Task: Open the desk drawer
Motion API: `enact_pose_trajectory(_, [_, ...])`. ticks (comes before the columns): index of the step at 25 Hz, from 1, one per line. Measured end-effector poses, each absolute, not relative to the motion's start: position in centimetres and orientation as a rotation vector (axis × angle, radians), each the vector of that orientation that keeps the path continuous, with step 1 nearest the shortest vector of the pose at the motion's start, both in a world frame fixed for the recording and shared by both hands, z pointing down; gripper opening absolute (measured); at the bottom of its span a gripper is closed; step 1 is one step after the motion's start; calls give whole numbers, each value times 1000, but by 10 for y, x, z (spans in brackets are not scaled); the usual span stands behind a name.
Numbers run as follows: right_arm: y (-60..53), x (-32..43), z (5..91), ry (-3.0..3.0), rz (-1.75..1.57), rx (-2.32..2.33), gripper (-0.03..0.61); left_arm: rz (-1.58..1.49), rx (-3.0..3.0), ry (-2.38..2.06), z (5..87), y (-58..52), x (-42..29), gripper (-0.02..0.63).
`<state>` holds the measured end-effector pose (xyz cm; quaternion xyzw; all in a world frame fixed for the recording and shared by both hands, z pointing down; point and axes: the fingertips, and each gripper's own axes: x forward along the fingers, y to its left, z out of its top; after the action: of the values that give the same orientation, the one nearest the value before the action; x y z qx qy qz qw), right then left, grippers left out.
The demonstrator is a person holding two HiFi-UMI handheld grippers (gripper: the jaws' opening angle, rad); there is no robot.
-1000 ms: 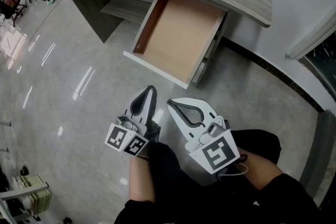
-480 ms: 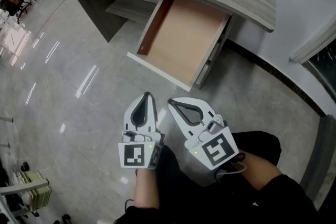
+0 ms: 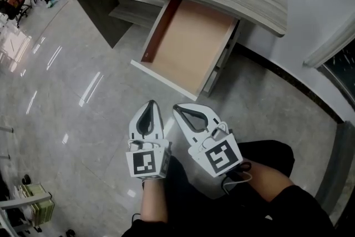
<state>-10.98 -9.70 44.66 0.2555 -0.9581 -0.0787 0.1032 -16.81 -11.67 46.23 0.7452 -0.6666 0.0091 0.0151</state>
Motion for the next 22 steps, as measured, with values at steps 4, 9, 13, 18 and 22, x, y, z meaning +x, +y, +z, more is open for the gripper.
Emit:
enact_pose_trajectory(4, [-99,-110,445,-2829,-229,767,6,24,2312,-2061,465,-119,-167,5])
enact_pose_trajectory(9, [-98,-113,444,-2838,-223,767,6,30,2308,-2065,463,-118,-166,5])
enact_pose_trajectory(13, [-94,-114,445,-2841,-221,751,6,37,2299,-2078,463,-116,-167,5])
enact_pose_trajectory(18, [-92,-115,441,-2851,-225,746,6,34,2303,-2076,464,-116,-165,5])
enact_pose_trajectory(22, [-93,-114,439,-2855,-230,749,6,28,2298,-2076,465,-116,-164,5])
